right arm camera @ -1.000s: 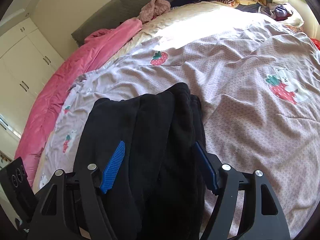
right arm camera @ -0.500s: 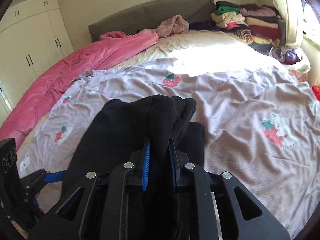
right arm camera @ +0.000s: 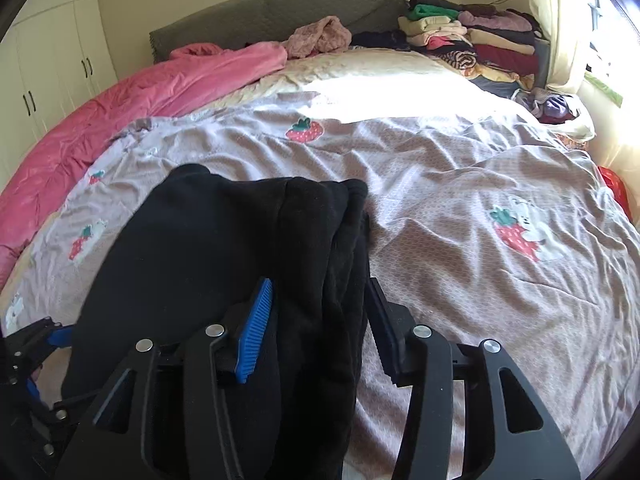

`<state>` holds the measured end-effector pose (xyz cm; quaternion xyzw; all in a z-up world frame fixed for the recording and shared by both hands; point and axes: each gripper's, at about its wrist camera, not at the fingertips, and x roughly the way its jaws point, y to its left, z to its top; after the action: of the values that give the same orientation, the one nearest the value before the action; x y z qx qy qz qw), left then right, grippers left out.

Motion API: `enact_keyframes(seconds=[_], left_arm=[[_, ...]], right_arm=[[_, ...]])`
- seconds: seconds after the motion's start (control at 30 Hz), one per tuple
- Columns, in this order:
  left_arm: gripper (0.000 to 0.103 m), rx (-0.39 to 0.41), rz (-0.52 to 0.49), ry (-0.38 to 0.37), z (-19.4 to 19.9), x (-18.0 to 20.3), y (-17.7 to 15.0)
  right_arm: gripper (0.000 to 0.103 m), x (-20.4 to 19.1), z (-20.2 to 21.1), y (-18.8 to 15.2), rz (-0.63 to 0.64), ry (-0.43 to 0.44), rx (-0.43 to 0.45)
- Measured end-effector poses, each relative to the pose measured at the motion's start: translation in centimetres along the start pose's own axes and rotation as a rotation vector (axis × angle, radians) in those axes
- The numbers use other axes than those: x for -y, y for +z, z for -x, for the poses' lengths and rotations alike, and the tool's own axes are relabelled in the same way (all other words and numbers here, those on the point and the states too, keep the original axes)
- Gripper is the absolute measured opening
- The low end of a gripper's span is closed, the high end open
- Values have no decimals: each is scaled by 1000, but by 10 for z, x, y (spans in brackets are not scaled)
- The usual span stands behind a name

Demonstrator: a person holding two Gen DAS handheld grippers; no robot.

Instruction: Fold small clothes

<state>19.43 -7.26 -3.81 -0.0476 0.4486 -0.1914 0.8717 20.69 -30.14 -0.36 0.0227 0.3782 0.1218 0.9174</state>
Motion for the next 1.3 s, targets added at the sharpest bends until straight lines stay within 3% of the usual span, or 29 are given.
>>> enact_keyframes(seconds=[0.13, 0.33, 0.47, 0.63, 0.7, 0.77, 0.97, 1.1, 1.3], left_arm=[[93, 1, 1, 2, 1, 0, -1], [93, 2, -6, 10, 5, 0, -4], [93, -5, -9, 13, 5, -1, -7], [93, 4, -21, 30, 9, 1, -11], [93, 16, -20, 36, 15, 1, -12], [94, 32, -21, 52, 22, 1, -13], [94, 83, -41, 103, 43, 5, -16], [94, 117, -55, 108, 60, 9, -22], [94, 148, -62, 137, 82, 13, -34]], right_arm=[[56, -1, 24, -11, -20, 45, 22], [55, -4, 44, -29, -35, 97, 14], [50, -1, 27, -44, -24, 50, -71], [52, 3, 27, -52, -81, 73, -61], [56, -1, 36, -51, -61, 62, -37], [69, -5, 47, -51, -48, 32, -12], [89, -5, 81, -57, -59, -9, 78], [95, -7, 105, -65, -45, -26, 132], [95, -12, 128, -75, -41, -13, 163]])
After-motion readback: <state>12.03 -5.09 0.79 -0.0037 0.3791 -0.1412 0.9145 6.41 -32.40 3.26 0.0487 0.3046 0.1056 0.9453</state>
